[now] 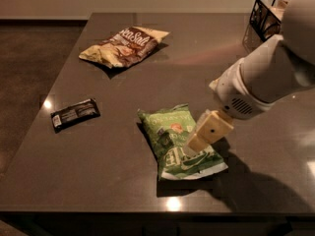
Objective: Move green jalapeno chip bag near brown chip bag
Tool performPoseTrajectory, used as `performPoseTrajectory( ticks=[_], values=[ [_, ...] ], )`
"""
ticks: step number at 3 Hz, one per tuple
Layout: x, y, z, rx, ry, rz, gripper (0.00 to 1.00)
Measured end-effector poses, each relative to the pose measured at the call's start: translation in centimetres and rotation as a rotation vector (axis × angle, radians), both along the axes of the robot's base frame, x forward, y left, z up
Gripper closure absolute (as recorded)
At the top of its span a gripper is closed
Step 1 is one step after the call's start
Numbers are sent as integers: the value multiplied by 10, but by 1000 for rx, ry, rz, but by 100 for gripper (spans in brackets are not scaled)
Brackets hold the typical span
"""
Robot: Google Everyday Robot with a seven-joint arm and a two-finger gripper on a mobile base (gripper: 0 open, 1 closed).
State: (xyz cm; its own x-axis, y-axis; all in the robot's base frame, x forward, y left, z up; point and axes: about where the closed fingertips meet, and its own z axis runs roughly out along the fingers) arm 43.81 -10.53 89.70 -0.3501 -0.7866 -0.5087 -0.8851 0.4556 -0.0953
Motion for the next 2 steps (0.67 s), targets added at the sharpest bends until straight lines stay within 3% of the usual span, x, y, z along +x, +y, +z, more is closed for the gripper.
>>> performPoseTrajectory(
  ticks=[1, 2],
  values=[
    [-2, 12, -9, -1, 35, -68, 0],
    [-3, 18, -22, 1, 104, -132, 0]
  ],
)
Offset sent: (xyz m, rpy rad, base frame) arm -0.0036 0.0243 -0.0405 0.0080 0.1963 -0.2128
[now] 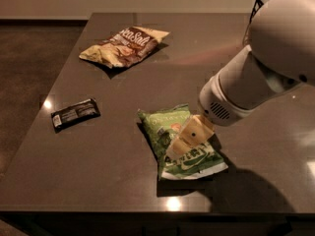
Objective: Move green jalapeno chip bag near brown chip bag
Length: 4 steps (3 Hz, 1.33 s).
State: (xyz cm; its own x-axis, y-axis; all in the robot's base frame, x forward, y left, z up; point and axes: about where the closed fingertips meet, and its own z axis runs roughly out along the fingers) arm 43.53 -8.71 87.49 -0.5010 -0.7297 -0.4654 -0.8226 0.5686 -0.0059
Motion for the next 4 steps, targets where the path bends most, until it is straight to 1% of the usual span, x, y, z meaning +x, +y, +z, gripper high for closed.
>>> performPoseTrajectory(
  ticks=[1, 2, 3, 4],
  values=[
    [-2, 4, -7, -5, 69, -46, 18],
    [-5, 3, -12, -11, 130, -85, 42],
    [-6, 0, -16, -31, 169, -117, 65],
    [2, -8, 5, -66, 148, -153, 96]
  ],
)
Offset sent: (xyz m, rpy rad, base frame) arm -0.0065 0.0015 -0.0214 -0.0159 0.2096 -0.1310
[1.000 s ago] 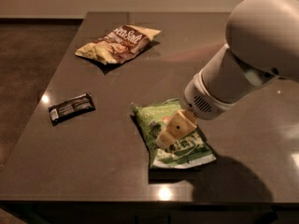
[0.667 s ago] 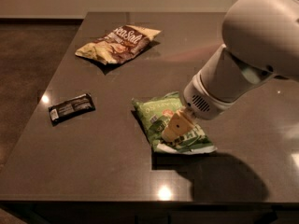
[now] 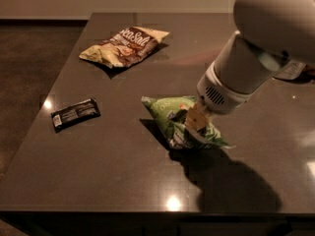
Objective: Move green jalapeno chip bag near brown chip bag
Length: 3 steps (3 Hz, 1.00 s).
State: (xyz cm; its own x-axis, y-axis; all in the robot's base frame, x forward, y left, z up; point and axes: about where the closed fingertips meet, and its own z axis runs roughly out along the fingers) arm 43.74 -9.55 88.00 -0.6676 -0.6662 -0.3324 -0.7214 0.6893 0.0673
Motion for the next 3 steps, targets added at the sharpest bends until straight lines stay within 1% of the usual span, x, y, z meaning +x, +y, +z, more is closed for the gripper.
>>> performPoseTrajectory(
  ticks=[1, 2, 3],
  values=[
    [15, -5, 32, -23, -48, -6, 100],
    [43, -9, 59, -16, -88, -4, 100],
    [89, -9, 83, -2, -157, 8, 100]
  ],
)
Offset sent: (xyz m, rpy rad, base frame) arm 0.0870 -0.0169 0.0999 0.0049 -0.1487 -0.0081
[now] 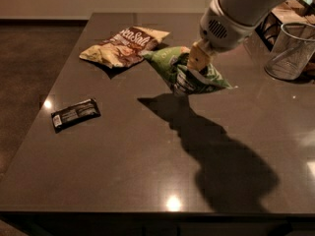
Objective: Move green jalapeno chip bag near brown chip bag
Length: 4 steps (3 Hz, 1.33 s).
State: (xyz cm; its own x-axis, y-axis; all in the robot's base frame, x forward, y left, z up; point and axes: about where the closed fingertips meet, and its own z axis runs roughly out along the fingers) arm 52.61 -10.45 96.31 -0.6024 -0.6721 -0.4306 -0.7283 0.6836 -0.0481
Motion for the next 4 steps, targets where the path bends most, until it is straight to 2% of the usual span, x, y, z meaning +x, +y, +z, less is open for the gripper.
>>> performPoseTrajectory(
  ticks=[2, 3, 4],
  values=[
    [99, 24, 20, 6, -174, 78, 100],
    [141, 35, 11, 13, -227, 103, 100],
    [175, 43, -4, 25, -243, 115, 82]
  ],
)
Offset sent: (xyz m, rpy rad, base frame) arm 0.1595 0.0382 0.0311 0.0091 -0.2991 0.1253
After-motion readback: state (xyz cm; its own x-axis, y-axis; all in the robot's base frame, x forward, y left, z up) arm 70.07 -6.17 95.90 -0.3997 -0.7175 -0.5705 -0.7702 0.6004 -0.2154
